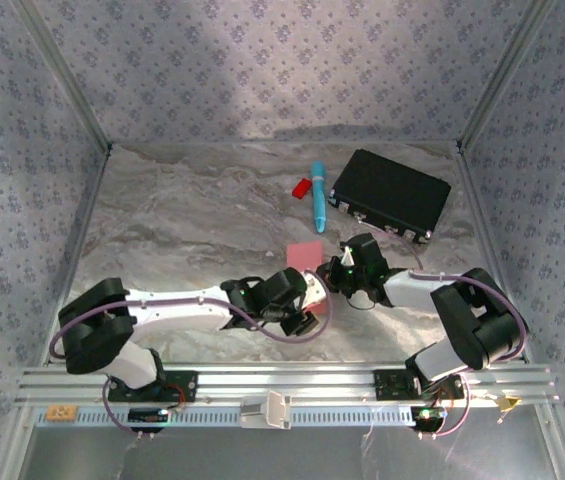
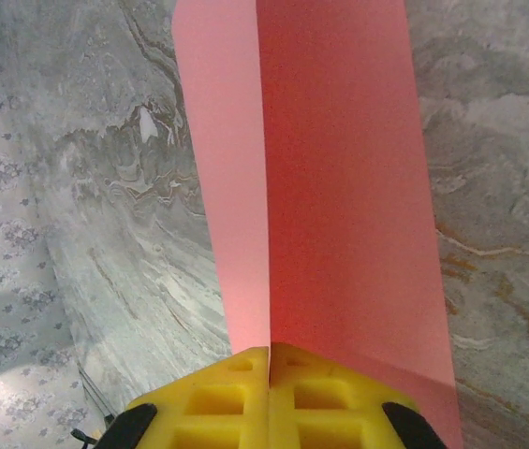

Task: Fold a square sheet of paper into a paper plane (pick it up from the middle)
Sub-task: Fold the triangle a second time at the center of the table.

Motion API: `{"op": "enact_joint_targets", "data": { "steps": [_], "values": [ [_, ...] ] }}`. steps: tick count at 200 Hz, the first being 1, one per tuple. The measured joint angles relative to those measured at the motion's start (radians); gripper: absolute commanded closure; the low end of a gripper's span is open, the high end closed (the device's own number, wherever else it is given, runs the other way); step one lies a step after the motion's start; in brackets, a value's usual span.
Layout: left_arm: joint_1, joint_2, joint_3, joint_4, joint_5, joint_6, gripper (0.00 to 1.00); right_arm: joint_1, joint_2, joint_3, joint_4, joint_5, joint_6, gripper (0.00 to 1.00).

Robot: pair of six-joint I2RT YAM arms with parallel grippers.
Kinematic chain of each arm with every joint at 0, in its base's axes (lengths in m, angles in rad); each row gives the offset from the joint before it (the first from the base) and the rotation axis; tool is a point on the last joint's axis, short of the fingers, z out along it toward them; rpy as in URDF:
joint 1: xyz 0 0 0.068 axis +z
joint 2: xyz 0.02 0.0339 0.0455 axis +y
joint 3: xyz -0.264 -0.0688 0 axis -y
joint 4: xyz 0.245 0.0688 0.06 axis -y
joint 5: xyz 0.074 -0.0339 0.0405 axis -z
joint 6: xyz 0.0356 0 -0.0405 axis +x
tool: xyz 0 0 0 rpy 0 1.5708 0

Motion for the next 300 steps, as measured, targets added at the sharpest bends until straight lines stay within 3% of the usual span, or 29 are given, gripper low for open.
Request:
{"op": "enact_joint_targets", "data": {
  "steps": [112,150,211,242,300],
  "values": [
    [-0.052,0.150,0.082,0.016,-0.207,0.064,0.43,-0.005,0.002,0.006,-0.006,0.000,0.000,0.95],
    [-0.054,0.178,0.103,0.019,-0.239,0.082,0.53,-0.005,0.003,0.006,-0.007,0.000,0.002,0.94],
    [-0.055,0.179,0.103,0.024,-0.247,0.091,0.87,-0.005,0.003,0.006,-0.007,0.000,0.008,0.87],
    [-0.055,0.179,0.103,0.024,-0.246,0.091,1.00,-0.009,0.002,0.006,-0.010,0.001,0.008,0.83],
    [-0.033,0.178,0.102,0.043,-0.137,0.024,1.00,-0.058,-0.103,0.000,-0.132,0.044,-0.016,0.71]
  ]
}}
